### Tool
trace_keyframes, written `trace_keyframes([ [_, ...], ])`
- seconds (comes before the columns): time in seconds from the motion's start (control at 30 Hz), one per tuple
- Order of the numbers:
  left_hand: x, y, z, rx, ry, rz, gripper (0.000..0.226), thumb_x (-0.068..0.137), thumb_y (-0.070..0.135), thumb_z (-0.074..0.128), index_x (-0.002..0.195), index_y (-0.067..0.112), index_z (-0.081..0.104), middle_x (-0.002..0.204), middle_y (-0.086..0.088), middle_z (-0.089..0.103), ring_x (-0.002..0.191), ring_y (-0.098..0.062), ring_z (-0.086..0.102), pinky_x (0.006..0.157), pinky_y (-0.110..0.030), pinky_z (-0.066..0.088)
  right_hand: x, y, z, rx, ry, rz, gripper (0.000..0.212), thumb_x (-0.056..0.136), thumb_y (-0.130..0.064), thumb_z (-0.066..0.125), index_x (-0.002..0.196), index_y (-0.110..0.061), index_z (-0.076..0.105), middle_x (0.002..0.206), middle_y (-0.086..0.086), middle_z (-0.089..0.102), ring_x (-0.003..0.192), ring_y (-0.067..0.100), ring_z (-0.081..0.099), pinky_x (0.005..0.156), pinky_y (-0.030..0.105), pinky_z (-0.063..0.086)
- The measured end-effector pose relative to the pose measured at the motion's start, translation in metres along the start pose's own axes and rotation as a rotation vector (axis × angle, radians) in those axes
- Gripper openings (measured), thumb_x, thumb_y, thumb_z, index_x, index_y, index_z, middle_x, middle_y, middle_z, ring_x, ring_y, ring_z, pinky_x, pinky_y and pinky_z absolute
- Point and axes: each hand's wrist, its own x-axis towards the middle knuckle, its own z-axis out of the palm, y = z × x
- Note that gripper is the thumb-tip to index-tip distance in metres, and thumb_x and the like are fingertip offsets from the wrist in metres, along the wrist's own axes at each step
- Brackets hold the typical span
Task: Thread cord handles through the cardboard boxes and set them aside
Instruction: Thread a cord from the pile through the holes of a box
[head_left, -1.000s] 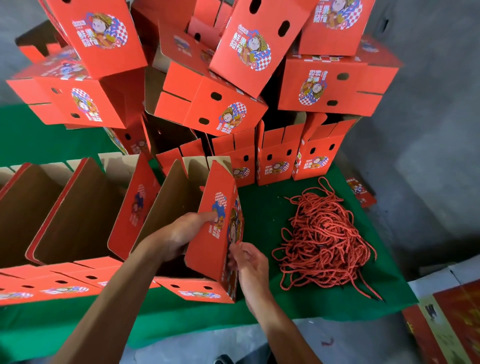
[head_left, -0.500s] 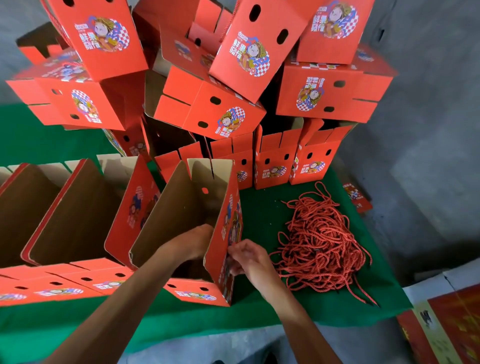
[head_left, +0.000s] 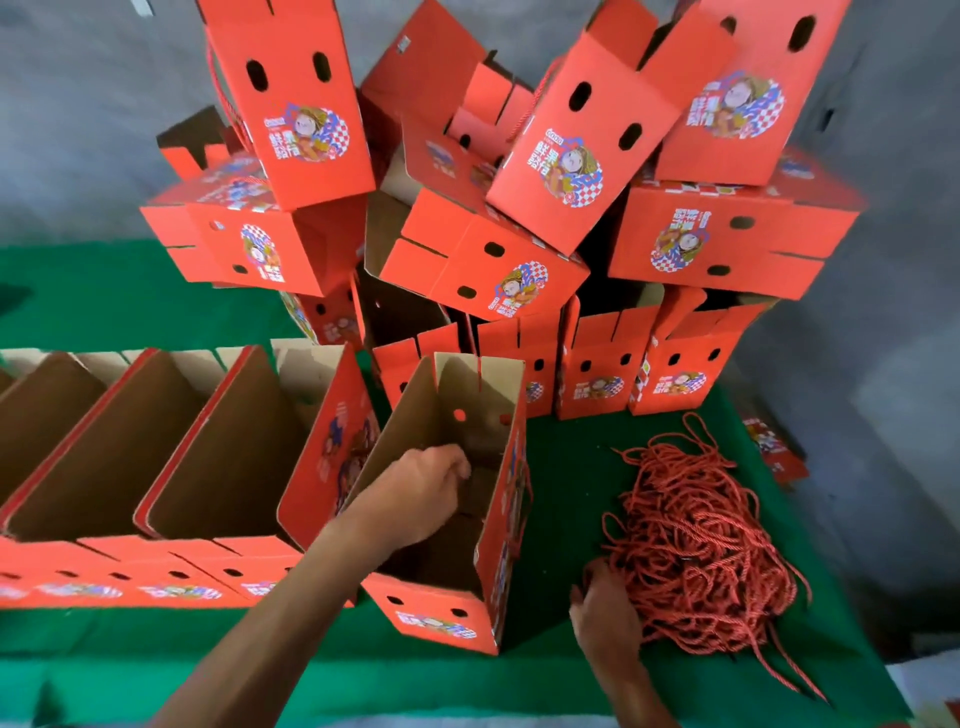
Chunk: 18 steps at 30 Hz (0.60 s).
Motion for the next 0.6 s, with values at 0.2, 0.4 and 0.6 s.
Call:
trace_keyframes([
  [0.2, 0.005, -0.045, -0.071, 0.328, 0.050, 0.205, 0.053, 0.084, -0.009, 0.062, 0.118, 0.031, 0.074, 0.160, 0.007, 0.039, 0.155, -0.013, 0.022, 0.127, -0.032, 0.013, 0.000, -0.010, -0.005, 0.029, -0.065, -0.038, 0.025, 0.102, -0.036, 0.056, 0.080, -0.024, 0.060, 0.080, -0.005, 0.068, 0.078, 0.017, 0.069, 0.068, 0.031, 0.050],
  [0.4, 0.012, -0.059, -0.083, 0.397, -0.023, 0.249, 0.028, 0.096, 0.022, 0.065, 0.114, 0.040, 0.076, 0.164, 0.014, 0.031, 0.158, -0.011, 0.009, 0.127, -0.049, 0.017, -0.012, -0.057, -0.021, 0.450, -0.074, -0.268, 0.027, 0.107, -0.040, 0.047, 0.089, -0.036, 0.068, 0.083, -0.020, 0.073, 0.077, -0.002, 0.070, 0.067, 0.018, 0.054],
  [0.6, 0.018, -0.039, -0.089, 0.464, 0.080, 0.370, 0.020, 0.095, 0.037, 0.065, 0.109, 0.047, 0.075, 0.159, 0.020, 0.039, 0.156, -0.006, 0.008, 0.128, -0.043, 0.005, -0.009, -0.053, -0.047, 0.600, 0.041, -0.244, 0.018, 0.103, -0.019, 0.060, 0.090, -0.018, 0.073, 0.079, -0.002, 0.075, 0.074, 0.015, 0.072, 0.068, 0.042, 0.054],
])
